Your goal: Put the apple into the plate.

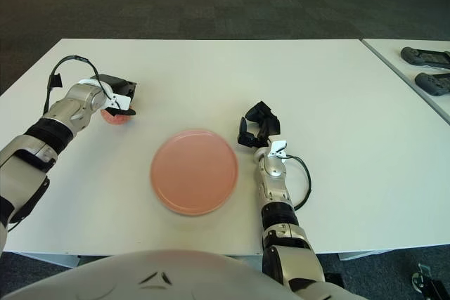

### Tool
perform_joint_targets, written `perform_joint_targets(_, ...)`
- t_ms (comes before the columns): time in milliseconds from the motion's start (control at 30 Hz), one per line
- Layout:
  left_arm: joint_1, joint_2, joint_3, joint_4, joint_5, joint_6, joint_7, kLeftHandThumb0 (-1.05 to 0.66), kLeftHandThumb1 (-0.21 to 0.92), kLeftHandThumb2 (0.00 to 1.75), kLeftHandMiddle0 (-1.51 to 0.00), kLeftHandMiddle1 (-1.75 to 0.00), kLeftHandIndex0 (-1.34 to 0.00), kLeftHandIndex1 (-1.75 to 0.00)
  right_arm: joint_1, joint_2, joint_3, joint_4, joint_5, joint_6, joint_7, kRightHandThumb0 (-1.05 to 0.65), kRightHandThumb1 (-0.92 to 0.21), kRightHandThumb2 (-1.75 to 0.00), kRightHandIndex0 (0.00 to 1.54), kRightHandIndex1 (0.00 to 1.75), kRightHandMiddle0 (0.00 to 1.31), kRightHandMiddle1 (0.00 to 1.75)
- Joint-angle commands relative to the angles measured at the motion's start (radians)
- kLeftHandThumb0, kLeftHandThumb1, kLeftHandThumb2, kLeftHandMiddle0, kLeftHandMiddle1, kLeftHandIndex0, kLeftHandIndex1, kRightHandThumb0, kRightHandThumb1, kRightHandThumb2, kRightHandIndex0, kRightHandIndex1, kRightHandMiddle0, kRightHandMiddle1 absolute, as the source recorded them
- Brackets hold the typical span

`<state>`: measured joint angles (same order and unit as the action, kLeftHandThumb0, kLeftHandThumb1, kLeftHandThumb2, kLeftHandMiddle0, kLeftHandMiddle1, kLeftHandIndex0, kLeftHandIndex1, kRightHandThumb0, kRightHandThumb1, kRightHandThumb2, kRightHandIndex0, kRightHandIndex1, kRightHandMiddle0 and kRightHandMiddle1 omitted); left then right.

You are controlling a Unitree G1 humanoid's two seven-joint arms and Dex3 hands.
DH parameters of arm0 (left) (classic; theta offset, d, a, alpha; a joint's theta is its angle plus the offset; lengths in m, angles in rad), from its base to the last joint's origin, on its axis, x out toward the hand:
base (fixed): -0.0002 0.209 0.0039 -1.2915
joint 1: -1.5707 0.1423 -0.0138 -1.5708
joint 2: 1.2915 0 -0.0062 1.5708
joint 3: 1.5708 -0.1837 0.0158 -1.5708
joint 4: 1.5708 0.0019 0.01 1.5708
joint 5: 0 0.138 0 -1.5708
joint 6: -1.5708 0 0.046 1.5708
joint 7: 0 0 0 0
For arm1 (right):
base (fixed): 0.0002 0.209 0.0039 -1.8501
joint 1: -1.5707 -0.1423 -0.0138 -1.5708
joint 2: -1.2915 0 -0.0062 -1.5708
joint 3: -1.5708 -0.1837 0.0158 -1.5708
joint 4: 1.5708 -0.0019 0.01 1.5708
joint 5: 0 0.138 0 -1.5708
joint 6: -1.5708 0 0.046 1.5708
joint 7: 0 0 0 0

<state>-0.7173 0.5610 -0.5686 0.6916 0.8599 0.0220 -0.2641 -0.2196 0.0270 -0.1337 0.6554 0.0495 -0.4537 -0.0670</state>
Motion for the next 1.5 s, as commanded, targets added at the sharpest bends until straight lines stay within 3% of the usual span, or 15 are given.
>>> perform_joint_targets(0,0.051,0.001,0.023,-0.017,-0.019,0.006,0.034,-0.48,0.37,1.04,-1.11,-1.75,-0.75,-1.47,0.030,0.003,-0.007,0.035,0.014,0.047,0.004,-0.49,-0.25,-1.39,1.21,1.75,0.66,1.75)
perform_joint_targets(200,0.066,0.004,0.047,-0.035,-0.045,-0.027,0.067,-0.46,0.40,1.04,-1.08,-1.75,-0.69,-1.51,0.032,0.002,-0.007,0.031,0.018,0.054,0.013,-0.50,-0.25,-1.39,1.17,1.75,0.66,1.75)
perform_joint_targets(467,0.109,-0.020,0.120,-0.024,-0.100,-0.135,0.292,-0.44,0.44,1.04,-1.11,-1.75,-0.61,-1.58,0.037,0.001,-0.006,0.023,0.016,0.057,0.016,-0.50,-0.25,-1.38,1.16,1.75,0.66,1.75)
perform_joint_targets(633,0.117,-0.041,0.152,0.022,-0.132,-0.206,0.415,-0.48,0.32,1.29,-1.15,-1.75,-0.62,-1.72,0.038,0.000,-0.005,0.021,0.017,0.054,0.020,-0.50,-0.25,-1.38,1.17,1.75,0.66,1.75)
perform_joint_targets(733,0.114,-0.051,0.165,0.056,-0.149,-0.252,0.470,-0.49,0.29,1.34,-1.16,-1.75,-0.64,-1.74,0.039,0.000,-0.003,0.022,0.018,0.048,0.028,-0.50,-0.25,-1.38,1.16,1.75,0.66,1.75)
perform_joint_targets(1167,0.089,-0.071,0.181,0.155,-0.186,-0.341,0.539,-0.49,0.27,1.37,-1.16,-1.75,-0.65,-1.75,0.040,0.001,-0.005,0.023,0.020,0.042,0.035,-0.49,-0.27,-1.36,1.13,1.75,0.64,1.75)
perform_joint_targets(1467,0.078,-0.084,0.230,0.178,-0.266,-0.397,0.528,-0.49,0.28,1.36,-1.16,-1.75,-0.64,-1.75,0.041,0.000,-0.004,0.025,0.017,0.043,0.032,-0.49,-0.28,-1.36,1.12,1.75,0.64,1.75)
